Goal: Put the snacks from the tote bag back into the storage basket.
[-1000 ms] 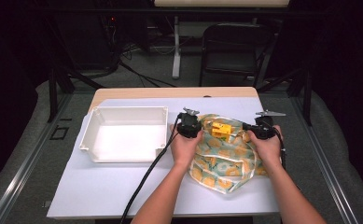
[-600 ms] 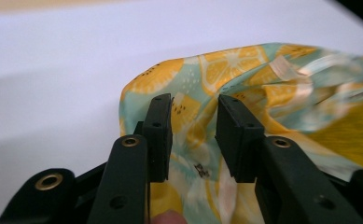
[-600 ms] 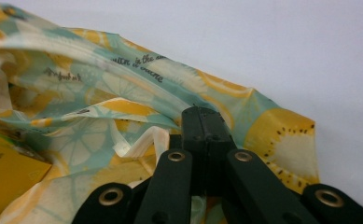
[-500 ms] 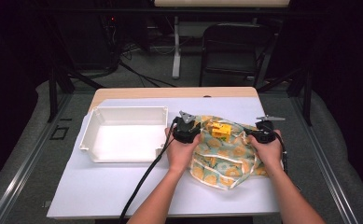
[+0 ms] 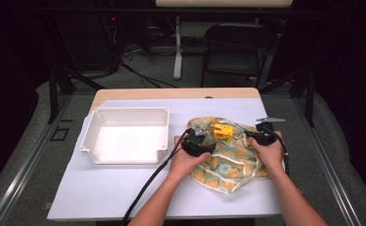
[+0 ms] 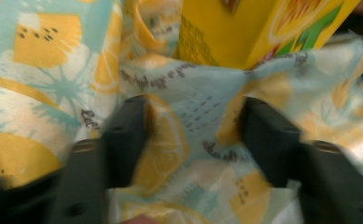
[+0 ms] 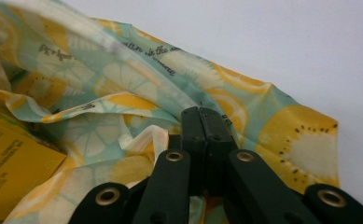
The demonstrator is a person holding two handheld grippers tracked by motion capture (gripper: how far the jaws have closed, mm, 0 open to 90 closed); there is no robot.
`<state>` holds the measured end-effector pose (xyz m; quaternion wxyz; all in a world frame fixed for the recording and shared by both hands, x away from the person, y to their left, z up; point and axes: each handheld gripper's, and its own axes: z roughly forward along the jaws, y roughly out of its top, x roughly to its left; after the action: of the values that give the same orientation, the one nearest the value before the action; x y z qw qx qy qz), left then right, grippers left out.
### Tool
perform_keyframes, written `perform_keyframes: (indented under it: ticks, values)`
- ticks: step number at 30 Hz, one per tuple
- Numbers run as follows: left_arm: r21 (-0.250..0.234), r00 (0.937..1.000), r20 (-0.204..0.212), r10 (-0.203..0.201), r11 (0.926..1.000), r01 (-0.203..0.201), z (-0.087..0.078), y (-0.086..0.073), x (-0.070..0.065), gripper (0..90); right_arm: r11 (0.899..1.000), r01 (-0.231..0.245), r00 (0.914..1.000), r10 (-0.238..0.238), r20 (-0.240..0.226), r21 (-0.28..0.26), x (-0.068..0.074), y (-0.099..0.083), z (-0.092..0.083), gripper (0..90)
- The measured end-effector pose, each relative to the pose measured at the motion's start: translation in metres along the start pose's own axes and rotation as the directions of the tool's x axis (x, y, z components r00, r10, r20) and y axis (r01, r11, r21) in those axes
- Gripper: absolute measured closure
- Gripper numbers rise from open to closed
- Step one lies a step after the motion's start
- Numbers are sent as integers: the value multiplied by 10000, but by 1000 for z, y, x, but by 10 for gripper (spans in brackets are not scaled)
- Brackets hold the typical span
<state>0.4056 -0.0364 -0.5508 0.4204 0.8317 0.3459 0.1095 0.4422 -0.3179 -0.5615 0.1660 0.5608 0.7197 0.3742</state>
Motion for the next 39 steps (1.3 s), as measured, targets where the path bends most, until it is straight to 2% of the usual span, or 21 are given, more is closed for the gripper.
perform_keyframes:
  ticks: [1,3,5,8,10,14,16,19,20,23,25,26,27,29,31,33,34,35,36,38,39]
  values:
    - [135,9998,-8,175,9998,-174,0,0,-2,667,10000,55,10000,-55,28,20,0,0,0,898]
    - [564,9970,-225,744,9957,-730,0,-3,-6,838,9999,91,10000,-91,-42,72,1,0,0,899]
    - [745,9976,126,677,9949,-685,-3,-5,-5,894,9999,106,9999,-106,-19,94,1,0,0,900]
    - [1106,9970,424,654,9914,-698,-8,-12,-5,900,9999,118,9996,-119,258,27,3,1,0,900]
    - [1282,9964,349,775,9884,-814,-10,-19,-5,900,10000,54,9985,-52,552,-34,2,1,0,900]
    - [996,9980,584,225,9946,-283,-16,-27,0,898,9998,-167,9981,162,597,75,-2,2,-1,900]
    - [627,9982,596,71,9980,-108,-19,-28,-1,817,9999,-122,9993,121,367,28,-1,2,-3,820]
    - [-105,9984,551,83,9999,-78,-28,-23,-6,684,9990,72,10000,-75,-50,-441,3,3,-15,646]
    - [-347,9987,511,54,9994,-37,-32,-20,-8,628,9969,48,9997,-67,-228,-789,5,3,-21,577]
    - [-1101,9993,374,55,9939,-13,-45,-10,-10,576,9890,156,9981,-242,-568,-1471,7,4,-39,469]
    - [-1501,9998,175,-14,9887,40,-51,-6,-9,552,9800,281,9960,-441,-773,-1969,7,4,-51,438]
    - [-1664,9998,164,-134,9859,159,-52,-5,-7,551,9781,457,9950,-627,-782,-2031,7,4,-56,430]
    - [-1767,9994,136,-332,9836,350,-53,-5,-5,557,9711,411,9950,-611,-786,-2352,8,4,-61,425]
    - [-1648,9978,257,-618,9842,652,-50,-7,-2,623,9622,440,9931,-715,-933,-2688,8,6,-73,418]
    - [-1370,9972,311,-678,9880,715,-43,-9,-3,668,9537,490,9916,-820,-999,-2967,11,8,-82,404]
    - [-1084,9962,217,-844,9904,863,-36,-12,-4,695,9416,804,9868,-1215,-1073,-3269,20,11,-95,385]
    - [-1007,9944,168,-1039,9894,1051,-32,-15,-4,695,9416,804,9868,-1215,-1073,-3269,20,11,-95,385]
    - [-1027,9919,139,-1260,9866,1267,-28,-18,-4,698,9363,843,9856,-1287,-1097,-3409,24,12,-99,385]
    - [-978,9908,110,-1349,9860,1354,-26,-19,-5,702,9303,862,9830,-1377,-1216,-3567,29,13,-103,385]
    - [-865,9894,18,-1453,9857,1449,-20,-23,-6,709,9265,982,9781,-1571,-1363,-3632,36,14,-109,388]
    - [-874,9891,-75,-1470,9854,1458,-18,-24,-7,709,9224,1088,9721,-1767,-1546,-3706,41,14,-111,393]
